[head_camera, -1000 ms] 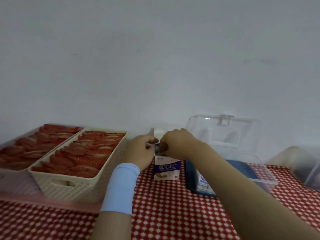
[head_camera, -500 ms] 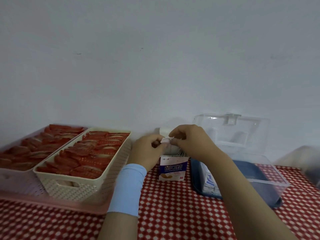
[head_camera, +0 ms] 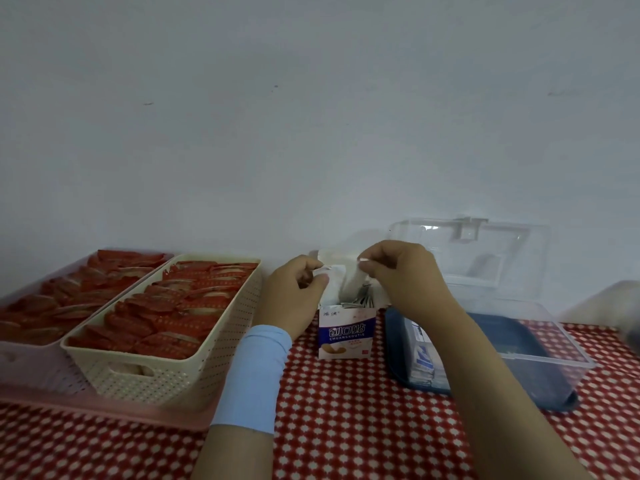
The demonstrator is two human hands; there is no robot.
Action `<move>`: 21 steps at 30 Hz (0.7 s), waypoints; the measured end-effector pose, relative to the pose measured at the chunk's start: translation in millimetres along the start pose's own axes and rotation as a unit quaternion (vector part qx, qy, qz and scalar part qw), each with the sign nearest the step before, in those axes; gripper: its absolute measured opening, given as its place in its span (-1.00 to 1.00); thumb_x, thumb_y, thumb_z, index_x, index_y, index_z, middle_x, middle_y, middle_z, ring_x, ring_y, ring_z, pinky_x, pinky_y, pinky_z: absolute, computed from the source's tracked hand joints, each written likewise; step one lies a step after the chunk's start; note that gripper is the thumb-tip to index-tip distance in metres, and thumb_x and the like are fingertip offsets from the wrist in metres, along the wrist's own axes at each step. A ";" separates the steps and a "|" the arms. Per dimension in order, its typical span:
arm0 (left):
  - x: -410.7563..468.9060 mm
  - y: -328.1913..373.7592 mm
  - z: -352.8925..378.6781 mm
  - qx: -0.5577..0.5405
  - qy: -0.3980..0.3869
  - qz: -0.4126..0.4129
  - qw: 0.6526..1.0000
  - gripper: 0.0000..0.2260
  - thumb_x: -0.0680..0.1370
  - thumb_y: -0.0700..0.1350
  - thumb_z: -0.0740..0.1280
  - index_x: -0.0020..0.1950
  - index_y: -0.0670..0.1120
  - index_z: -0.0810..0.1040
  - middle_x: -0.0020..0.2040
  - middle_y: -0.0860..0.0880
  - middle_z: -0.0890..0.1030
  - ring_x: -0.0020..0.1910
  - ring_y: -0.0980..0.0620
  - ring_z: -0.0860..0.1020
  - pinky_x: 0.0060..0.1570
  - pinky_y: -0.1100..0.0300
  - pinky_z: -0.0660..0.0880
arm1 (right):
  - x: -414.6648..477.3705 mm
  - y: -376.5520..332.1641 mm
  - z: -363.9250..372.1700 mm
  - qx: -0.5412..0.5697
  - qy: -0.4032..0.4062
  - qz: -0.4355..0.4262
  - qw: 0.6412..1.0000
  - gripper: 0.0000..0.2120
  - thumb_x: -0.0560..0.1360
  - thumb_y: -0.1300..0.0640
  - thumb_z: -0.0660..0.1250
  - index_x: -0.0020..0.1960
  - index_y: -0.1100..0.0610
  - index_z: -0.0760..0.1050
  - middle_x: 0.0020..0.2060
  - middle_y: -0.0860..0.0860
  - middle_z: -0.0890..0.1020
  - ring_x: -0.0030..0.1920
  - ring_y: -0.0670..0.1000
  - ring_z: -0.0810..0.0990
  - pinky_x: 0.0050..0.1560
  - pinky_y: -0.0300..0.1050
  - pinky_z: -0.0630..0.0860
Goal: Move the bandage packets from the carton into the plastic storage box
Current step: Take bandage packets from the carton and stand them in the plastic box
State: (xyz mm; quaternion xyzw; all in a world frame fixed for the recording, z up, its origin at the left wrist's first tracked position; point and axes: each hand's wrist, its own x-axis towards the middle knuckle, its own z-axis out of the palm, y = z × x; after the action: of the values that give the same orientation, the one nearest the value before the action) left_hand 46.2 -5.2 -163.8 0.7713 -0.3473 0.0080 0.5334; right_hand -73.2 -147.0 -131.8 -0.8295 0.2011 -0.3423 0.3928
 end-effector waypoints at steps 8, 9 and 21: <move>-1.4 19.4 -9.2 -0.080 0.068 0.008 0.994 -0.85 0.54 -0.14 0.41 -0.14 0.13 0.61 -0.21 0.08 0.67 -0.15 0.09 0.64 -0.09 0.19 0.57 | -4.6 -22.8 -15.1 0.144 0.001 -0.027 0.989 -0.90 0.51 0.27 0.42 -0.06 0.11 0.69 -0.28 0.00 0.70 -0.36 -0.17 0.57 -0.31 -0.38 0.48; -1.6 24.0 -10.8 -0.099 0.067 0.008 0.993 -0.83 0.53 -0.16 0.41 -0.16 0.13 0.61 -0.22 0.06 0.68 -0.15 0.06 0.66 -0.09 0.16 0.60 | -5.4 -24.5 -14.6 0.150 -0.009 -0.027 0.988 -0.90 0.49 0.28 0.45 -0.05 0.12 0.69 -0.28 0.03 0.70 -0.35 -0.15 0.59 -0.28 -0.34 0.52; -9.0 40.6 -16.4 -0.331 -0.137 -0.100 0.928 -0.81 0.58 -0.13 0.36 0.16 -0.13 0.64 0.05 -0.15 0.70 0.04 -0.13 0.68 -0.05 0.02 0.62 | -9.8 -30.6 -5.1 0.175 -0.034 0.022 0.984 -0.82 0.42 0.19 0.55 -0.02 0.06 0.63 -0.30 0.04 0.65 -0.30 -0.12 0.63 -0.30 -0.31 0.54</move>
State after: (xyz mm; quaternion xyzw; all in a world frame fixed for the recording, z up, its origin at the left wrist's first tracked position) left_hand 23.1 5.4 -127.0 0.5748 -0.3213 -0.2669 0.7036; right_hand -81.7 -125.0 -109.4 -0.7545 0.1431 -0.3350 0.5459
